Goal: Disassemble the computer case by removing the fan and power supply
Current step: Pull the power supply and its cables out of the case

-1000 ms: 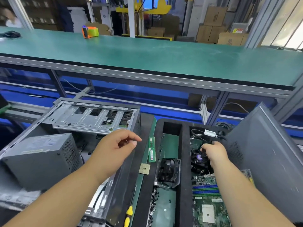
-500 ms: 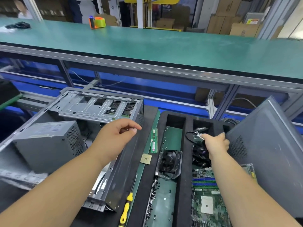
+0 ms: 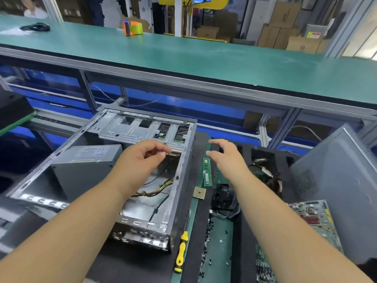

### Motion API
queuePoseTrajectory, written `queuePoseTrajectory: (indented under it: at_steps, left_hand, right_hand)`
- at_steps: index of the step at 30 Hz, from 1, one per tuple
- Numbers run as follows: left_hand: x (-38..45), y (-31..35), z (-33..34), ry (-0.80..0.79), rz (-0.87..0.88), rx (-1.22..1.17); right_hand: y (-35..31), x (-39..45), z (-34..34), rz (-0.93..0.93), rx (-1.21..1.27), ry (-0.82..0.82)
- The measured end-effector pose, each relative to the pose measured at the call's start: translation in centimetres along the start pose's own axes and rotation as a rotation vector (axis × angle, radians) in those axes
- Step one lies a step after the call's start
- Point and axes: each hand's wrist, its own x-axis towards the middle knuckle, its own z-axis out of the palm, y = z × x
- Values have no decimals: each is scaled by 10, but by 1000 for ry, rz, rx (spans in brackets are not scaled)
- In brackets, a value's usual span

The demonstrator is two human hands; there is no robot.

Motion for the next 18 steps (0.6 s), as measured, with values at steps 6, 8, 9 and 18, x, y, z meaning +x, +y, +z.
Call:
queuePoseTrajectory:
  at_steps: [6,8,9,18]
  left_hand:
    - [0,-13,-53,-26,53,5]
    - [0,-16,-72,-29,99,37]
    - [1,-18,-82,-27,117,57]
    - [24,-47,-158,-105,236,307]
  right_hand:
    - [-50,-29,44,-86,-14,-87]
    - [-61,-34,56,-96,-18,-83]
    - [-66,-36,62,-98,-18,-78]
    - [-95,-36,97,-51,-24,22]
